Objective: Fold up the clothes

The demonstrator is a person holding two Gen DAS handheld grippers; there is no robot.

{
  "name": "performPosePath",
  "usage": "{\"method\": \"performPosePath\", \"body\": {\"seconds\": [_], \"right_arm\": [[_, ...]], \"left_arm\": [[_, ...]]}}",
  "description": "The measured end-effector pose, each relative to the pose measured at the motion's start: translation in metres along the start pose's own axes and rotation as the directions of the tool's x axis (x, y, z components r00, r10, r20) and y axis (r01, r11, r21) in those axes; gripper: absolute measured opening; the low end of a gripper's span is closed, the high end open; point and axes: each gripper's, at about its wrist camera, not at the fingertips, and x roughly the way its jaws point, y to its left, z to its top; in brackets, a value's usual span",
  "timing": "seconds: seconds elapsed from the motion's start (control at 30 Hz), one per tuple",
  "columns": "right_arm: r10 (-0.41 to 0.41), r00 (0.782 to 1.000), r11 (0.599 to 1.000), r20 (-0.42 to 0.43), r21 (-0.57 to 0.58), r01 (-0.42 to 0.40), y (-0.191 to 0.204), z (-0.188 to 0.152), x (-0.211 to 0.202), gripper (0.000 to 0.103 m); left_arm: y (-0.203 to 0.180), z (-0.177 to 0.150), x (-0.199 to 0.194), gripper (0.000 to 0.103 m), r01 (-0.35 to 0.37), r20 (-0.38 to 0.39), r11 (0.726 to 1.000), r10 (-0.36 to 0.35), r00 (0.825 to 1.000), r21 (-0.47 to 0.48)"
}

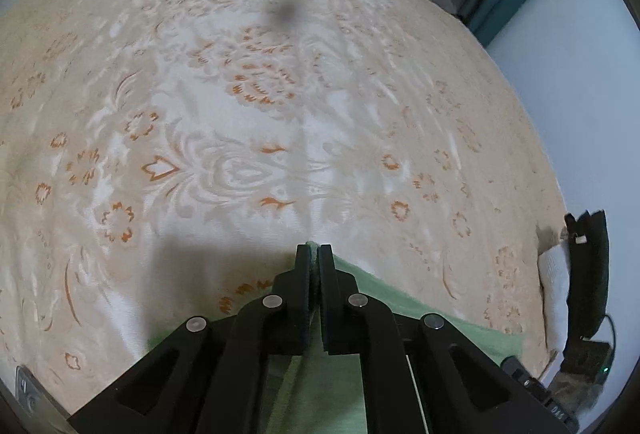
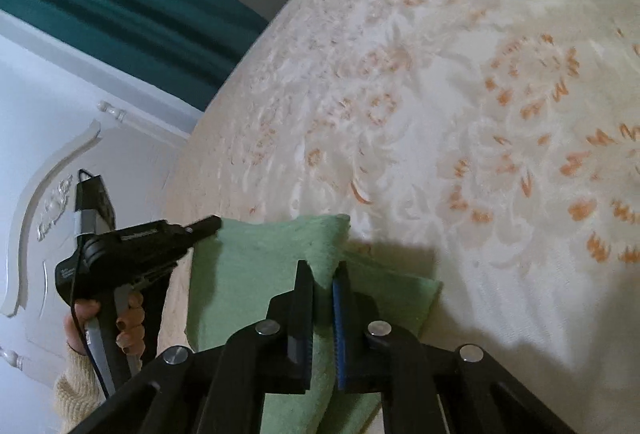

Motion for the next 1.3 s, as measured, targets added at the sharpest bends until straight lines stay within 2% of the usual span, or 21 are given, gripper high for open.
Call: {"method": "performPosePath", "body": {"seconds": [0.07, 0.13, 0.2, 0.27, 0.37, 0.43, 0.47, 0.53, 0.57, 0.6, 0.67, 0.73, 0.8, 0.87, 0.93, 1.0, 1.07, 1.13, 1.17, 1.23, 1.3], "right_arm": [[-0.021, 1.000, 0.999, -0.011, 0.033, 0.022, -0.006, -0.001, 0.002, 0.005], [-0.050, 0.998, 0.997, -0.027, 0.051, 0.052, -0.011, -0.003, 0.004, 0.005], [-0.081, 0.996, 0.995, -0.046, 0.062, 0.084, -0.015, -0.006, 0.007, 0.005], [-0.099, 0.993, 0.993, -0.063, 0.065, 0.103, -0.016, -0.008, 0.010, 0.005], [-0.130, 0.989, 0.991, -0.069, 0.035, 0.133, -0.013, -0.007, 0.012, 0.006], [-0.125, 0.990, 0.991, -0.067, 0.040, 0.128, -0.013, -0.005, 0.010, 0.007], [-0.119, 0.991, 0.991, -0.065, 0.054, 0.123, -0.014, -0.004, 0.009, 0.009], [-0.129, 0.991, 0.987, -0.044, 0.091, 0.133, -0.020, -0.001, 0.000, 0.019], [-0.140, 0.990, 0.984, -0.030, 0.111, 0.142, -0.023, 0.001, -0.005, 0.033], [-0.147, 0.989, 0.980, -0.013, 0.131, 0.148, -0.026, 0.002, -0.011, 0.035], [-0.137, 0.990, 0.978, 0.020, 0.163, 0.132, -0.031, 0.002, -0.026, 0.035], [-0.063, 0.997, 0.987, 0.040, 0.154, 0.056, -0.028, -0.001, -0.042, 0.035], [0.028, 0.999, 0.998, 0.024, 0.056, -0.029, -0.008, -0.009, -0.049, 0.035], [0.102, 0.995, 0.992, -0.006, -0.068, -0.102, 0.017, -0.020, -0.053, 0.034], [0.133, 0.989, 0.967, -0.063, -0.210, -0.144, 0.050, -0.041, -0.047, 0.034], [0.118, 0.986, 0.954, -0.119, -0.262, -0.146, 0.065, -0.058, -0.030, 0.034], [0.010, 0.985, 0.960, -0.174, -0.274, -0.058, 0.061, -0.071, -0.009, 0.033], [-0.099, 0.974, 0.967, -0.202, -0.250, 0.047, 0.046, -0.075, 0.007, 0.015], [-0.134, 0.969, 0.970, -0.208, -0.228, 0.085, 0.037, -0.076, 0.011, 0.001], [-0.126, 0.970, 0.981, -0.207, -0.170, 0.091, 0.022, -0.074, 0.005, 0.000], [-0.131, 0.970, 0.981, -0.206, -0.168, 0.097, 0.019, -0.078, -0.001, 0.000]], "left_arm": [[0.005, 0.000, 0.008, 0.004, -0.008, -0.013, 1.000, 0.008, 1.000, -0.003], [0.011, -0.001, 0.016, 0.004, 0.016, -0.021, 1.000, -0.017, 1.000, -0.024], [0.018, 0.000, 0.021, 0.005, 0.055, -0.023, 0.996, -0.057, 0.998, -0.066], [0.030, 0.002, 0.020, 0.005, 0.062, -0.016, 0.988, -0.065, 0.998, -0.139], [0.053, 0.000, 0.008, 0.005, 0.014, 0.004, 0.970, -0.014, 1.000, -0.242], [0.062, -0.005, -0.005, 0.005, 0.014, 0.016, 0.966, -0.010, 1.000, -0.258], [0.063, -0.010, -0.013, 0.006, 0.010, 0.028, 0.969, -0.003, 1.000, -0.248], [0.058, -0.023, -0.033, 0.007, -0.008, 0.043, 0.983, 0.016, 0.999, -0.183], [0.052, -0.032, -0.041, 0.012, -0.014, 0.046, 0.990, 0.021, 0.999, -0.137], [0.044, -0.041, -0.048, 0.021, -0.019, 0.048, 0.996, 0.024, 0.999, -0.088], [0.030, -0.061, -0.061, 0.029, -0.031, 0.055, 1.000, 0.031, 0.998, 0.002], [0.015, -0.083, -0.069, 0.033, -0.039, 0.071, 0.996, 0.033, 0.997, 0.083], [0.002, -0.100, -0.069, 0.033, -0.024, 0.067, 0.990, 0.015, 0.998, 0.136], [-0.011, -0.119, -0.066, 0.033, 0.008, 0.046, 0.979, -0.018, 0.999, 0.206], [-0.020, -0.131, -0.057, 0.033, -0.011, 0.036, 0.968, 0.002, 0.999, 0.250], [-0.024, -0.138, -0.045, 0.033, -0.050, 0.037, 0.961, 0.041, 0.998, 0.274], [-0.010, -0.135, -0.038, 0.033, -0.034, 0.040, 0.974, 0.025, 0.999, 0.223], [0.010, -0.133, -0.039, 0.033, 0.053, 0.040, 0.989, -0.059, 0.997, 0.141], [0.021, -0.132, -0.040, 0.033, 0.101, 0.042, 0.990, -0.106, 0.994, 0.097], [0.041, -0.128, -0.043, 0.033, 0.176, 0.053, 0.984, -0.177, 0.983, 0.013], [0.054, -0.125, -0.049, 0.033, 0.189, 0.083, 0.981, -0.185, 0.979, -0.047]]}}
